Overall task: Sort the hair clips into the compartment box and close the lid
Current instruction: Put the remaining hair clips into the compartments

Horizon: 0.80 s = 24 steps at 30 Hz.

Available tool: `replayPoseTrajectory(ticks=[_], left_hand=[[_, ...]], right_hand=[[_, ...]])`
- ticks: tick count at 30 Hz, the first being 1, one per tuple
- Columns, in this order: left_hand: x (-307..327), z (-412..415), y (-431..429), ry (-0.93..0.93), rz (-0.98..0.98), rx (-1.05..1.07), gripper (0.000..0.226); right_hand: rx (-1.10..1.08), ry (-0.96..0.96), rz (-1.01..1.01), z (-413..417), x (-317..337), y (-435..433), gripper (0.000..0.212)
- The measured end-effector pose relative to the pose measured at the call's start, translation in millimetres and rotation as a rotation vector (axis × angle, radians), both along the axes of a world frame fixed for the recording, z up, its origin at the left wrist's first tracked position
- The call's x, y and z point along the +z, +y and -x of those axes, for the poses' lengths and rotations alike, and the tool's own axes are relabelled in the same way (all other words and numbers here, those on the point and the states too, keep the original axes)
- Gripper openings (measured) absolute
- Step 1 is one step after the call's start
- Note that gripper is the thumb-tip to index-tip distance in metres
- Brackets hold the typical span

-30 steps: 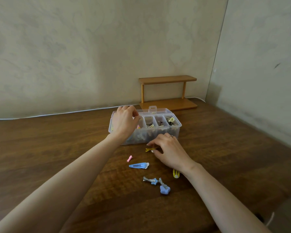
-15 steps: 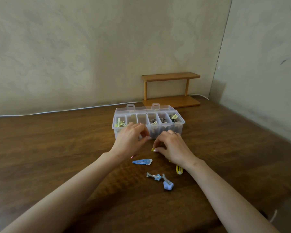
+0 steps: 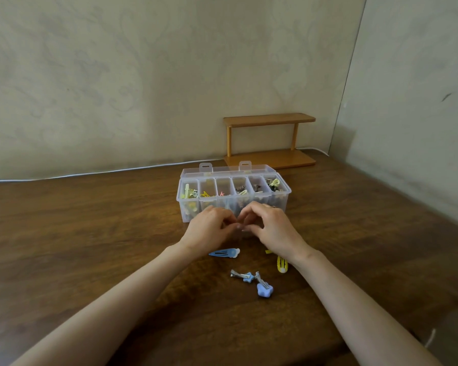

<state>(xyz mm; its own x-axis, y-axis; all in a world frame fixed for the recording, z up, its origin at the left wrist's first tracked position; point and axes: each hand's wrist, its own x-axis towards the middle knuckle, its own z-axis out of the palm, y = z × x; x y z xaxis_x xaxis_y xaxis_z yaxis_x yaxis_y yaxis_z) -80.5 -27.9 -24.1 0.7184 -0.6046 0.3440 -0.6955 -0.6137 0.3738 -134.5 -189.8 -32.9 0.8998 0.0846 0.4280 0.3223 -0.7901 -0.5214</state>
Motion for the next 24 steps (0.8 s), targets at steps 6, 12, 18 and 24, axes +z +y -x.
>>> replayPoseTrajectory(ticks=[6, 12, 18, 24], left_hand=[[22, -5, 9, -0.192, 0.187, 0.064, 0.014], [43, -42, 4, -0.346, 0.196, 0.277, 0.017], [38, -62, -13, -0.316, 0.051, 0.347, 0.029], [36, -49, 2, -0.366, 0.115, 0.316, 0.022]], right_hand=[[-0.096, -0.12, -0.19, 2, 6, 0, 0.041], [-0.089, -0.123, -0.169, 3, 6, -1, 0.032], [-0.089, -0.128, -0.199, 4, 6, -2, 0.032], [-0.068, -0.111, -0.175, 2, 3, 0, 0.031]])
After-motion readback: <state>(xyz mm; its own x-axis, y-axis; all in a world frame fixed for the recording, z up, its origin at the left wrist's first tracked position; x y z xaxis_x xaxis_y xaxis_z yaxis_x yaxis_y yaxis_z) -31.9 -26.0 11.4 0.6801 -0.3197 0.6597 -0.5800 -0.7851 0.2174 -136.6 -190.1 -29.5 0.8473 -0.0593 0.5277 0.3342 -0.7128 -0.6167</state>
